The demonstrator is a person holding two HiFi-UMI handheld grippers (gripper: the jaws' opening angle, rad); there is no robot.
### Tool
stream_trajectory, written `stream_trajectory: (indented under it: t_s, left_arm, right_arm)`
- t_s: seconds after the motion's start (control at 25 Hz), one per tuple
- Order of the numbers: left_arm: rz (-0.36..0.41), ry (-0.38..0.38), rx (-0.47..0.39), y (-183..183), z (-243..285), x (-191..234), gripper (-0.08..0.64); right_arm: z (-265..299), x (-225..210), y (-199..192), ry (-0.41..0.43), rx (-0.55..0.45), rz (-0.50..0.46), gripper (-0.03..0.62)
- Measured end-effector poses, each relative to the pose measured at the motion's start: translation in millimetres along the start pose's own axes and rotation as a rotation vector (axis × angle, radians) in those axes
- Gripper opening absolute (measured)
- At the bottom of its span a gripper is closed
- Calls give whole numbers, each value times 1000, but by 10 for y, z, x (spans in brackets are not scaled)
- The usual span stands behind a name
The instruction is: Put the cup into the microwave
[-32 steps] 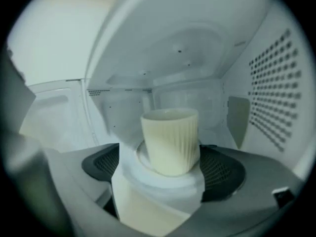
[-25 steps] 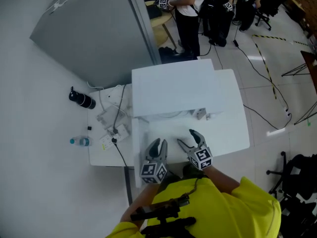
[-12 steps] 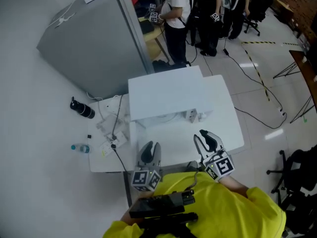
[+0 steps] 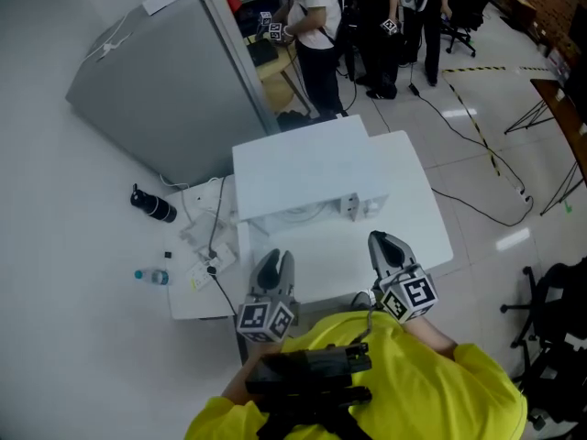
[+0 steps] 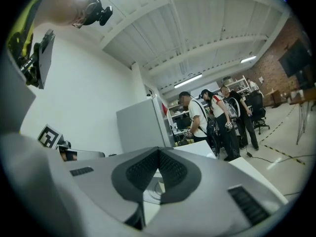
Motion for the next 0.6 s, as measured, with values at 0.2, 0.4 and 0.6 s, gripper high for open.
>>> stream_trajectory:
  t_s: [0.2, 0.4, 0.6]
  left_arm:
    - [-17, 6, 7, -5, 45, 7, 101]
    - [-16, 26, 24, -30, 28, 18, 101]
    - [-19, 34, 34, -49, 51, 64, 101]
  right_arm:
    - [-7, 4, -108, 18, 46, 45, 5]
    - [99, 24, -112, 58, 54, 47, 5]
    - [212, 19, -135, 84, 72, 49, 5]
Point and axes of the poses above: the fingertips, and each gripper's own axes: z forward along the fingers, x to its left, y out of its top, the point moved 9 cm from there along -z, backward along the fingers, and after that the axes turned 9 degrees about -x, right-handed, at the moved point
